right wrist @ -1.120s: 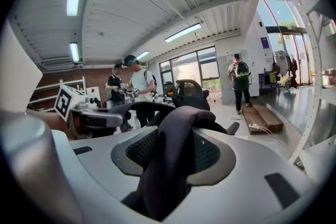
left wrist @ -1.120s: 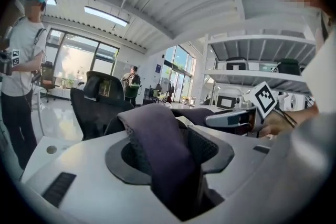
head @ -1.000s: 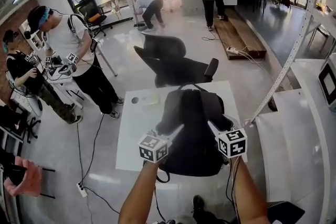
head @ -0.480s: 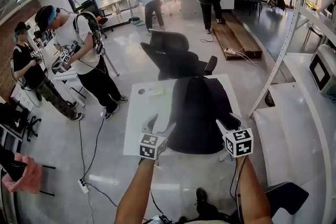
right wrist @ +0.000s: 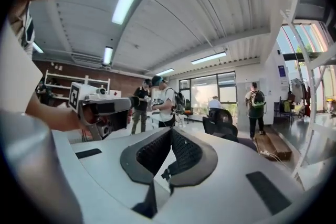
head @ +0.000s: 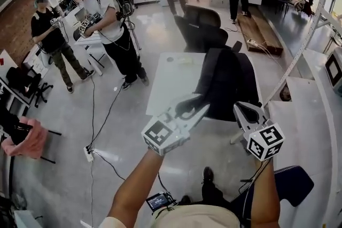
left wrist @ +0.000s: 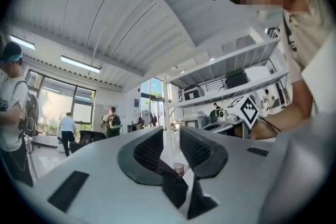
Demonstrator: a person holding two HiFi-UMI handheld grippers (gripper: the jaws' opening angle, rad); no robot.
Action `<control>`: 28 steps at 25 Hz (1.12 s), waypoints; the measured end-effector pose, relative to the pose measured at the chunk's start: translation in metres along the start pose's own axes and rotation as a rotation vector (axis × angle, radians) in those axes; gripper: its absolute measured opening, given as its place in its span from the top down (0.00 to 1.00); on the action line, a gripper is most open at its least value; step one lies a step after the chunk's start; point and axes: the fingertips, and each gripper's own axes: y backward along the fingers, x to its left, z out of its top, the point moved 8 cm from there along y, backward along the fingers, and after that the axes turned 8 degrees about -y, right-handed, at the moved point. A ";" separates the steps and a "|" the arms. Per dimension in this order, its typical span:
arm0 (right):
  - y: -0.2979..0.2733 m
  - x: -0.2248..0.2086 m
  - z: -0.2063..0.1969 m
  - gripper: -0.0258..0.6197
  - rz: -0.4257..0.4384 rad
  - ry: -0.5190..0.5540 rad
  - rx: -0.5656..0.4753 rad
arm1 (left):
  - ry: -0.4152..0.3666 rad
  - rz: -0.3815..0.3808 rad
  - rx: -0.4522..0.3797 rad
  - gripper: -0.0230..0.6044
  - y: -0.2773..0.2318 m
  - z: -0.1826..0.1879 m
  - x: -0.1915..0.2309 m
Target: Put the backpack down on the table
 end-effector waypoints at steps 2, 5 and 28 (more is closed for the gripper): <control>0.020 0.038 0.008 0.91 0.044 0.049 -0.010 | 0.005 -0.016 -0.037 0.87 0.025 0.023 -0.025; 0.051 0.090 0.019 0.91 0.095 0.096 -0.024 | -0.025 -0.037 -0.030 0.90 0.056 0.054 -0.062; 0.326 0.229 -0.003 0.92 0.131 0.170 -0.016 | -0.056 -0.075 0.058 0.91 0.149 0.158 -0.350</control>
